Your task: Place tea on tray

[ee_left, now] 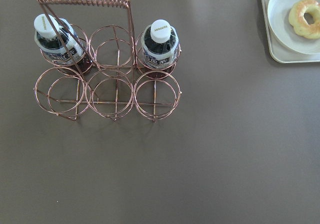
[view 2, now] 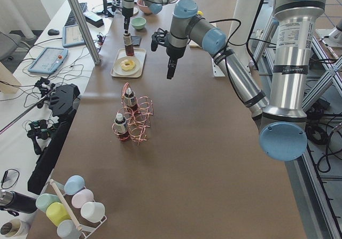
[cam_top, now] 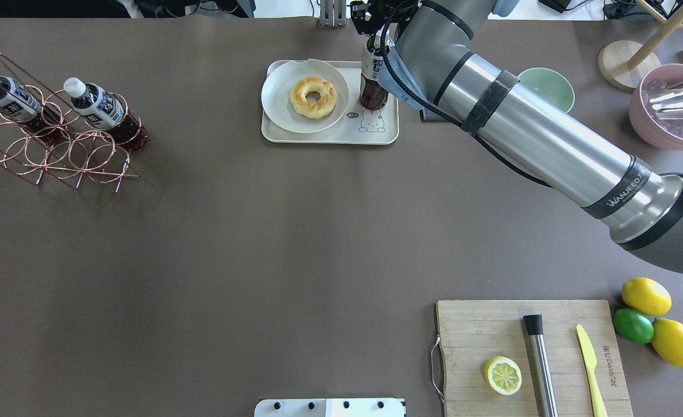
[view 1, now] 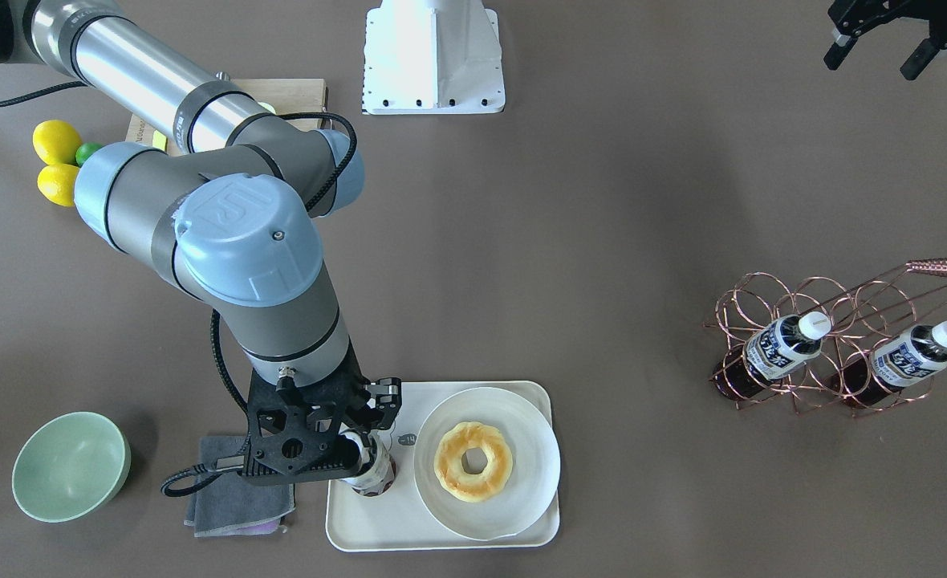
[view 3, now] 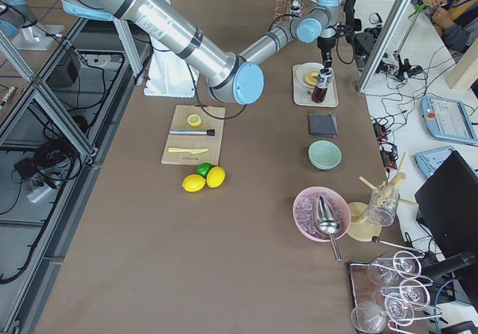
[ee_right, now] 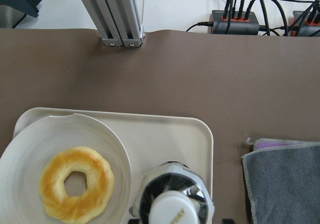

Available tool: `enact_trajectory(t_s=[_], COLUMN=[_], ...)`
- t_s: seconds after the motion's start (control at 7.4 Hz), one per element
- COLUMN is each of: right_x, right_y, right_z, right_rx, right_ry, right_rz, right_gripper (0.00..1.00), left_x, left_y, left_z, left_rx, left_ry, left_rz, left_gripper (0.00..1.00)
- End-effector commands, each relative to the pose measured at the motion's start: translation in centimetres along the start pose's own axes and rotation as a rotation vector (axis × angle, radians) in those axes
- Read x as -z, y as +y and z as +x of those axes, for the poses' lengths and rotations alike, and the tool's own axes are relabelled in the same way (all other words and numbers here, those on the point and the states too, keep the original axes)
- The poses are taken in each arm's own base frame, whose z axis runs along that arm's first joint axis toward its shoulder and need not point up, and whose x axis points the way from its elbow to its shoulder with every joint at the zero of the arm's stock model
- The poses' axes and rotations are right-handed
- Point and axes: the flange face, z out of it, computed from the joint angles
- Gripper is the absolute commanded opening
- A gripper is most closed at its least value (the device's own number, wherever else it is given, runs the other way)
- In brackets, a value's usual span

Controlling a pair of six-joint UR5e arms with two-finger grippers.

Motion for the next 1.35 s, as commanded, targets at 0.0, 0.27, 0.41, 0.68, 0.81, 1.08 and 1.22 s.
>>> enact_trajectory(t_s=[0.0,0.27,0.41,0.68,0.81,1.08,1.22], right_x=[3.5,7.8,8.0,10.6,11.3,10.8,10.7], right_y=[-0.8,-0.8,2.2,7.2,9.8,16.3,18.7], right_z=[-0.8,6.4,12.0,20.9,24.4,32.9,36.9], right_rx=[0.005,-0.027,0.015,0.06,0.105,0.186,0.208], right_ry=[-0.042,-0.09,-0.101,-0.073,-0.045,-0.005,0.018], right_rz=[0.017,-0.028,-0.046,-0.052,-0.069,-0.104,-0.126], right_gripper=[1.0,1.0,1.0,1.0,1.0,1.0,1.0], left_x=[-0.6,-4.5,-5.5,-5.8,-5.7,-5.1,-4.8], left_y=[-0.2,-2.6,-3.1,-4.3,-4.4,-3.9,-3.2], left_z=[-0.4,-3.6,-4.5,-8.4,-11.0,-15.2,-17.6], left_rx=[0.009,0.076,0.09,0.014,-0.018,-0.066,-0.08], left_ry=[-0.008,-0.059,-0.076,-0.084,-0.099,-0.122,-0.134], left_rz=[-0.015,-0.077,-0.089,-0.068,-0.069,-0.073,-0.08], left_gripper=[0.97,0.97,0.97,0.97,0.97,0.97,0.97])
